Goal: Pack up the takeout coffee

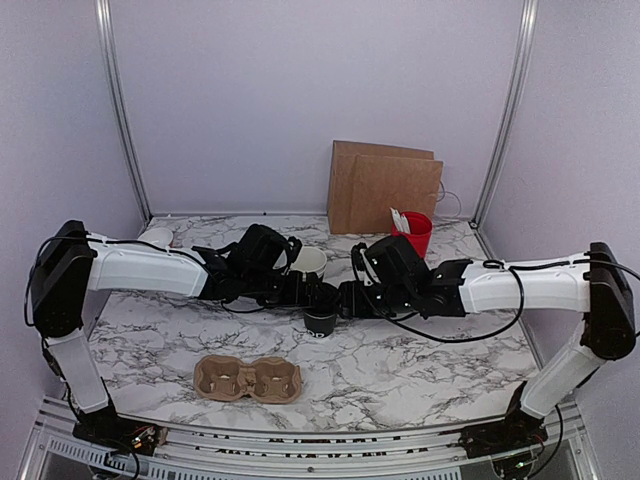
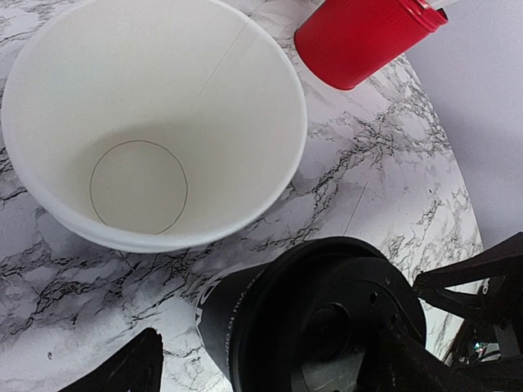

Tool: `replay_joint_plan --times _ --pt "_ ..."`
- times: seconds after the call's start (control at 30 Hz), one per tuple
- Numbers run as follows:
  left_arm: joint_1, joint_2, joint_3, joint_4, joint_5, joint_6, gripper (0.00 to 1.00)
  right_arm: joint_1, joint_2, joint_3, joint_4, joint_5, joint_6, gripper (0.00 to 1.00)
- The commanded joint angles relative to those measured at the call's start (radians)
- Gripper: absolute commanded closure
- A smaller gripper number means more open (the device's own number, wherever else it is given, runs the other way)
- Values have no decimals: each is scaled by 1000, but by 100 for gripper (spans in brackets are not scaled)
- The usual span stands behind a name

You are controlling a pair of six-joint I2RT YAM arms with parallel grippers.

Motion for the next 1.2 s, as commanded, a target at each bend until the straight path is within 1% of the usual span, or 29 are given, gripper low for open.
replay_joint_plan --times 0.0,0.37,0.6,0.87,1.17 --pt "-7 29 -21 -82 -5 22 8 1 -44 -33 69 43 9 40" --pt "-6 -5 -41 -71 -6 15 8 0 -31 -41 128 23 30 41" --pt "-7 -7 -42 -71 -3 10 8 -1 -50 -52 112 55 46 44" --pt "-6 -18 -48 -71 -9 -4 8 -1 -27 -57 100 45 66 48" --pt "-7 -17 -44 -71 -6 -6 8 -1 6 -47 101 33 64 50"
